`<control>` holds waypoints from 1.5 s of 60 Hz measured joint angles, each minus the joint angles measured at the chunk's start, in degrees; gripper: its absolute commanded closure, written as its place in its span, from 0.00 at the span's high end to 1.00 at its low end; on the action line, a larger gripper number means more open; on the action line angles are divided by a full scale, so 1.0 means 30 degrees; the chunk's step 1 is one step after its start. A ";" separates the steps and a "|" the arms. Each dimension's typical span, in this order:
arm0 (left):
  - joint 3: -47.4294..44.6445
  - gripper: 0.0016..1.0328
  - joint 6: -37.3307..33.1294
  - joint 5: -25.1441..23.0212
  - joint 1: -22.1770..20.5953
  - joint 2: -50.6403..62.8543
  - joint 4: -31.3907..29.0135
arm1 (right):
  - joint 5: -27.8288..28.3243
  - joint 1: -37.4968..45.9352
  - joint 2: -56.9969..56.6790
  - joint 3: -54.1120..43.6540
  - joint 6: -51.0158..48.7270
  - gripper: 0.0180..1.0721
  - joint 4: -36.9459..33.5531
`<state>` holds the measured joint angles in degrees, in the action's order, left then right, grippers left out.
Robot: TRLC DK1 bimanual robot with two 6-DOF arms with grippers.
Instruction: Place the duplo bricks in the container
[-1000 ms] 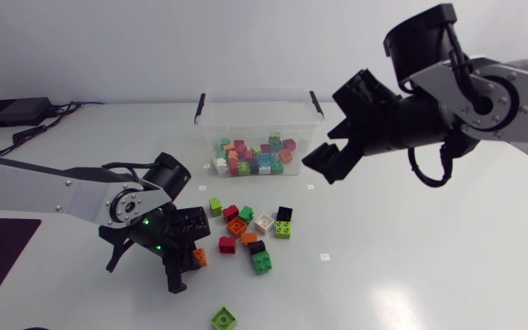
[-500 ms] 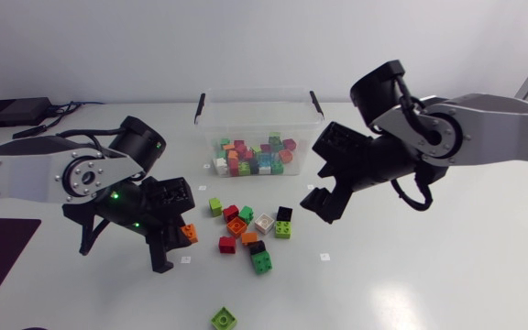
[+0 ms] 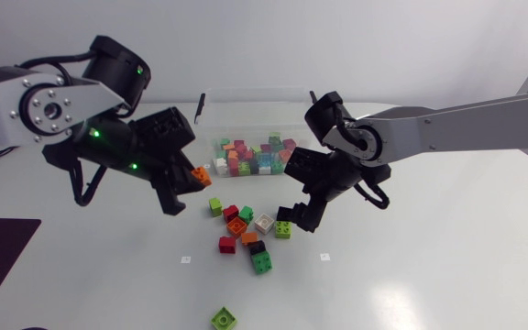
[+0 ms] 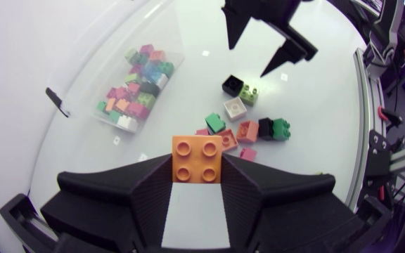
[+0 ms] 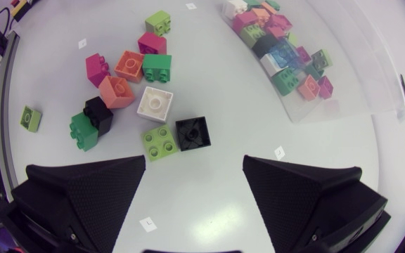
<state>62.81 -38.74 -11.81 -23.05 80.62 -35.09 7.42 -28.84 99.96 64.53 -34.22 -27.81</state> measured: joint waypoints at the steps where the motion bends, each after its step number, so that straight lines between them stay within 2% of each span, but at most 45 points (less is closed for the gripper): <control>1: 0.0153 0.22 0.0058 -0.0051 0.0029 0.0007 0.0007 | -0.0007 0.0000 0.0109 0.0036 -0.0051 0.95 0.0080; 10: 0.2586 0.22 0.1020 -0.0270 0.0321 0.0721 0.0313 | -0.0007 0.0000 0.0933 0.0357 -0.0255 0.95 0.0503; 28: 0.5173 0.22 0.2725 -0.0627 0.0663 0.3628 0.2237 | -0.0007 0.0015 0.2288 0.1158 -0.0801 0.95 0.0925; 43: 0.8014 0.23 0.3570 -0.0780 0.0991 0.6244 0.2841 | -0.0029 0.0044 0.3060 0.1596 -0.1195 0.95 0.1231; 63: 0.9894 0.23 0.4422 -0.0831 0.1399 0.8379 0.3344 | -0.0051 0.0313 0.3891 0.2135 -0.1501 0.95 0.1413; 68: 1.0455 0.23 0.4503 -0.0831 0.1413 0.8823 0.3388 | -0.0058 0.0306 0.4044 0.2178 -0.1617 0.89 0.1435; 75: 1.1234 0.26 0.4575 -0.0823 0.1413 0.9464 0.3359 | -0.0051 0.0306 0.4204 0.2200 -0.1617 0.89 0.1428; 81: 1.2269 0.26 0.4787 -0.0831 0.1413 1.0309 0.2929 | -0.0051 0.0270 0.4568 0.2259 -0.1625 0.81 0.1428; 82: 1.2386 0.28 0.4794 -0.0831 0.1413 1.0389 0.2841 | -0.0051 0.0262 0.4597 0.2259 -0.1625 0.80 0.1435; 84: 1.2786 0.40 0.4852 -0.0831 0.1377 1.0673 0.2616 | -0.0051 0.0248 0.4736 0.2259 -0.1625 0.74 0.1435; 85: 1.2925 0.59 0.4867 -0.0831 0.1377 1.0768 0.2572 | -0.0051 0.0226 0.4787 0.2259 -0.1625 0.67 0.1428; 87: 1.3325 0.76 0.4932 -0.0823 0.1355 1.1162 0.2506 | -0.0051 0.0153 0.4947 0.2259 -0.1617 0.62 0.1443; 88: 1.3464 0.81 0.4932 -0.0823 0.1355 1.1293 0.2484 | -0.0007 0.0131 0.4962 0.2259 -0.1617 0.58 0.1457; 89: 1.3515 0.94 0.4932 -0.0823 0.1348 1.1344 0.2433 | -0.0015 0.0117 0.4962 0.2259 -0.1617 0.55 0.1457; 90: 1.3573 0.96 0.4940 -0.0823 0.1341 1.1417 0.2346 | -0.0029 0.0080 0.4962 0.2259 -0.1617 0.52 0.1494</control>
<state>103.53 -23.92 -14.28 -19.03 114.87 -28.05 7.33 -28.60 114.85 71.31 -39.07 -23.33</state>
